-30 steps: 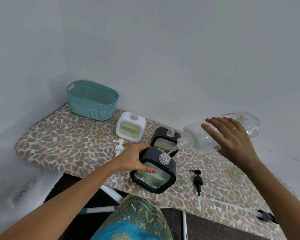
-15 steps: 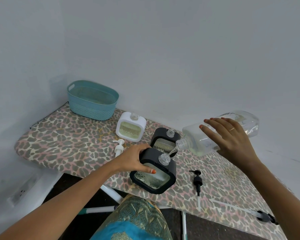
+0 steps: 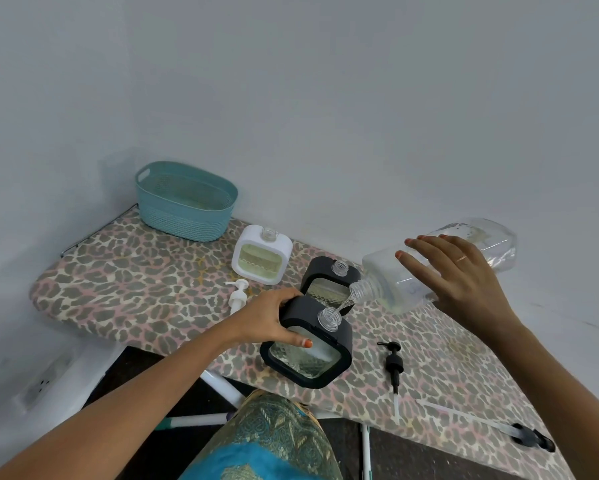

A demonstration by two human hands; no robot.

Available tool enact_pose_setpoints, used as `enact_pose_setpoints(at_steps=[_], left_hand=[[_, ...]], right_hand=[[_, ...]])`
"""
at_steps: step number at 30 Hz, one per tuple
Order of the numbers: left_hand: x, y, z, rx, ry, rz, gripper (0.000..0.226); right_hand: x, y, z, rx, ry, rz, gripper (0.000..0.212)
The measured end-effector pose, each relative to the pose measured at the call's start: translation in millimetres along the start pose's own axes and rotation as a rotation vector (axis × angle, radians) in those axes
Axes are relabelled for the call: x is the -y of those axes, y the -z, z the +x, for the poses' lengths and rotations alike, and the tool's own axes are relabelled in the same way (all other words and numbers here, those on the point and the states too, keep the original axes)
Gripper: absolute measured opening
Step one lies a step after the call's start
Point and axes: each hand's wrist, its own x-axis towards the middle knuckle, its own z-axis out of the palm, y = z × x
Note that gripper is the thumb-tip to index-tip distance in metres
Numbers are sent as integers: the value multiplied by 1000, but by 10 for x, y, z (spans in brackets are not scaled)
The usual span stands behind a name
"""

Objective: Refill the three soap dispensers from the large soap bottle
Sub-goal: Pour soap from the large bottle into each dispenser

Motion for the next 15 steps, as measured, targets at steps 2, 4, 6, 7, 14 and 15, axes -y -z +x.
enact_pose_setpoints(at_steps=[2,4,6,7,14,15], left_hand=[[-19,-1,-5,1,2,-6,48],[-35,0,-5,3,4,-14,47],[-46,0,-2,3,9,-12,47],[-49,0,-1,2,12,-9,47],[-74,-6,-12,7,22,-4,45],[-75,-8,-14,7,22,-1,44]], right_hand=[[-3,6,6,-3,5,-4,77],[-3,8,12,-3,11,-12,77],[-3,4,17,-5,18,-19,77],[-6,3,19,-6,22,-23,77],[-26,20,49,-40,58,-37,69],[-32,23,53,-44,65,-41,69]])
